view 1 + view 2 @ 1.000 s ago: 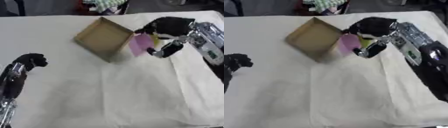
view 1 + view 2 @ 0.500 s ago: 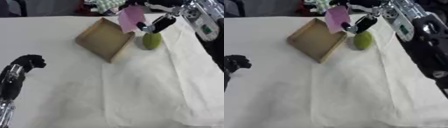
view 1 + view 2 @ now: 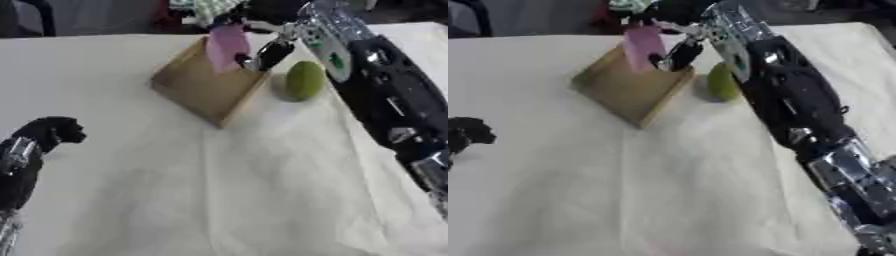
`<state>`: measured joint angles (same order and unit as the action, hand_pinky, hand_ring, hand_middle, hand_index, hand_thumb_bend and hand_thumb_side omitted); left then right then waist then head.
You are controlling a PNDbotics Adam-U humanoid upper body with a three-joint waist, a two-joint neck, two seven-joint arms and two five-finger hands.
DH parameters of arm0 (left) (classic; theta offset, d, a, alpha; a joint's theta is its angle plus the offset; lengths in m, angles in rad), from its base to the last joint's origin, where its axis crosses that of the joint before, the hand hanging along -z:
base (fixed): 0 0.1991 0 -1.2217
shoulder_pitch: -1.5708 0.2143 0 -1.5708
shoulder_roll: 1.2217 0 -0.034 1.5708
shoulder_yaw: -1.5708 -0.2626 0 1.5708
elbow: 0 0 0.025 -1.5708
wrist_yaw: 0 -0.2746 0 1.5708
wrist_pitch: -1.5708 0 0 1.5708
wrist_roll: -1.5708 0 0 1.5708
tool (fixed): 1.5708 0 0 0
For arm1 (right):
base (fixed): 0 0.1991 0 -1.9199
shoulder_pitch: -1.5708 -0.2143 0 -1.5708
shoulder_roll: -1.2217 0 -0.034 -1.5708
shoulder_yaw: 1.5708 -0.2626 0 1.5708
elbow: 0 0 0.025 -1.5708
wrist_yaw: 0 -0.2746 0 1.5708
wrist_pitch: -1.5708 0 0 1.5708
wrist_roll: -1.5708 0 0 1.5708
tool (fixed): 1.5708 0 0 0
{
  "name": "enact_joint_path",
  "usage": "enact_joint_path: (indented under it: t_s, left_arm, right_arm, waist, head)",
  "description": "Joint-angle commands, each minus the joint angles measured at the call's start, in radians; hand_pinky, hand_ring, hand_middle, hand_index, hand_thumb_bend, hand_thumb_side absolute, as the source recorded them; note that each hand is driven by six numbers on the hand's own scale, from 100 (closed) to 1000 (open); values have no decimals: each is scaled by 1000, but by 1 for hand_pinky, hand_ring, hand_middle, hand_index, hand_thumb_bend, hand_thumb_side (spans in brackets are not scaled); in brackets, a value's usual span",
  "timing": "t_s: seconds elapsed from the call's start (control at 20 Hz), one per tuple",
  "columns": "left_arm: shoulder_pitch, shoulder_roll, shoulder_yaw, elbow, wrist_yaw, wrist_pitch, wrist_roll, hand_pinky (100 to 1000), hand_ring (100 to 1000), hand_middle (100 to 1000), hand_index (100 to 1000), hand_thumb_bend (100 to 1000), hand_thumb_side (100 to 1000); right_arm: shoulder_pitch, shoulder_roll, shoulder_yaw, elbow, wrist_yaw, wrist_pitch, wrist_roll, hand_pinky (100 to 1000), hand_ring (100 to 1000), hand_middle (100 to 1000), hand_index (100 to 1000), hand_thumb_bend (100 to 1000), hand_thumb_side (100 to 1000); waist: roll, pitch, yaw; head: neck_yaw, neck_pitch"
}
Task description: Pick up objects on the table and place them in the box.
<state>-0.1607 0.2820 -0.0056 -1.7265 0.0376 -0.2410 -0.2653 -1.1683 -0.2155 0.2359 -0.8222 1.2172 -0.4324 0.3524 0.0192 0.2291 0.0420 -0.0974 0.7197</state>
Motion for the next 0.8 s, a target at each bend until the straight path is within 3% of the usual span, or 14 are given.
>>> enact_joint_path:
  t_s: [0.05,0.3,0.45,0.8]
  left_arm:
    - [-15,7,-4,-14,8,-1,-8,701,644,609,743,100,1000]
    - [-15,4,-6,-13,9,-1,-11,701,644,609,743,100,1000]
    - [-15,3,-6,-12,9,-1,-12,702,644,609,743,100,1000]
    - [-11,6,-2,-11,7,-1,-10,702,644,609,743,100,1000]
  right_arm:
    - [-36,37,-51,67,94,18,-49,792,802,618,1000,100,323]
    - [-40,75,-81,125,191,29,-111,824,862,895,1000,100,336]
    - [-42,83,-83,126,231,28,-133,838,891,1000,1000,100,360]
    - [-50,47,-67,57,232,5,-167,844,911,1000,1000,100,347]
  waist:
    - [4,-14,4]
    - [6,-11,9]
    - [6,-12,9]
    - [3,-15,-3]
  head:
    - [-13,-9]
    - [-19,-6]
    - [-19,-5]
    - [-14,-4]
